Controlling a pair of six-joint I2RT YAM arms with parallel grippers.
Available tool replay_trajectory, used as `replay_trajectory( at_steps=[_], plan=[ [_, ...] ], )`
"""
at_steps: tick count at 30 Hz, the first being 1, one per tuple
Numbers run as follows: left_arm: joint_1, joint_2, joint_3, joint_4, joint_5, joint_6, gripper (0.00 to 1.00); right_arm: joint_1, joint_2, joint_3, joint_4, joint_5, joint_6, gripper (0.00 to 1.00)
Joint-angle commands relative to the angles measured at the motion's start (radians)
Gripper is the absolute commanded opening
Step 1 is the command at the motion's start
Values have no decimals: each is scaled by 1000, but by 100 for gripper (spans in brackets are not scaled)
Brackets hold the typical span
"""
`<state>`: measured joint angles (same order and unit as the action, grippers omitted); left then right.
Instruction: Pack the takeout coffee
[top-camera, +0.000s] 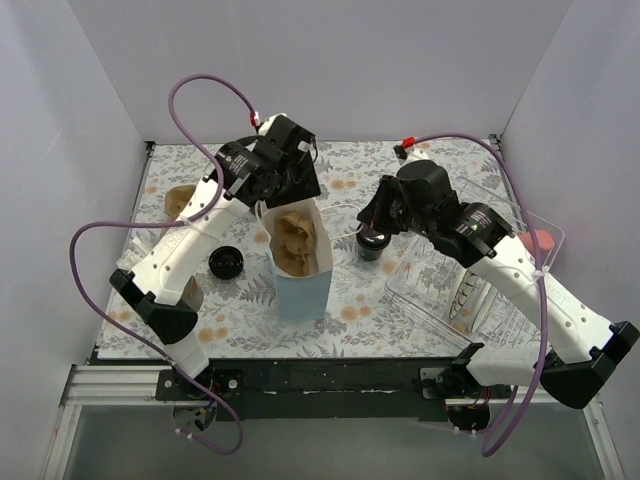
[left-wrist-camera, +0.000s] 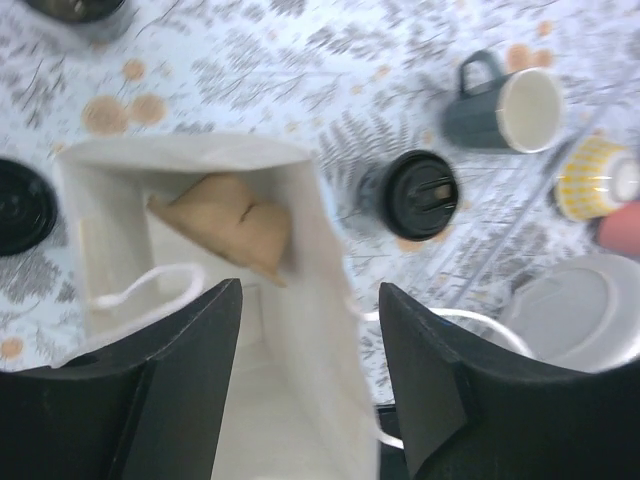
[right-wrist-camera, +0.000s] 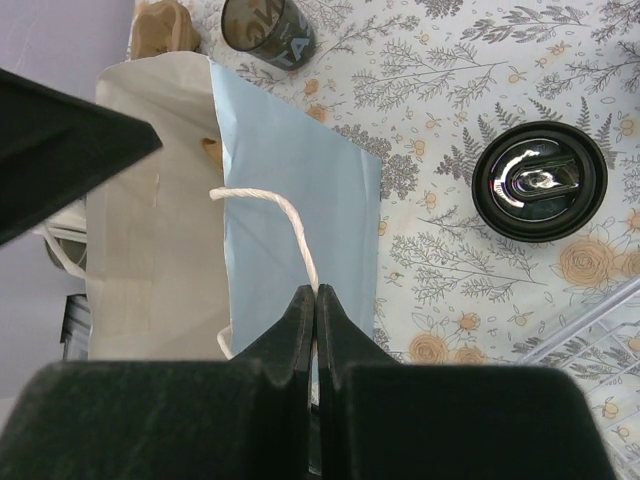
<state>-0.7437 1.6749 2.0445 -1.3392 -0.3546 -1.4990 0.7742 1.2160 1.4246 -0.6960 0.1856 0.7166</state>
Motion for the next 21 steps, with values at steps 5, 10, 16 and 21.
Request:
replay_trajectory(
  at_steps=[5,10,16,21],
  plan=[
    [0,-75,145,138,65,239,60,-4,23,69,61,-75,-255,6],
    [1,-165,22,183,-18,361,65,-4,68,123,3,-66,-335,8],
    [6,-89,158,-29,-217,220,64,-6,36,103,-22,-55,-255,6],
    [7,-174,102,-41,-190,105,64,-6,-2,103,-45,-126,-244,26]
  ],
)
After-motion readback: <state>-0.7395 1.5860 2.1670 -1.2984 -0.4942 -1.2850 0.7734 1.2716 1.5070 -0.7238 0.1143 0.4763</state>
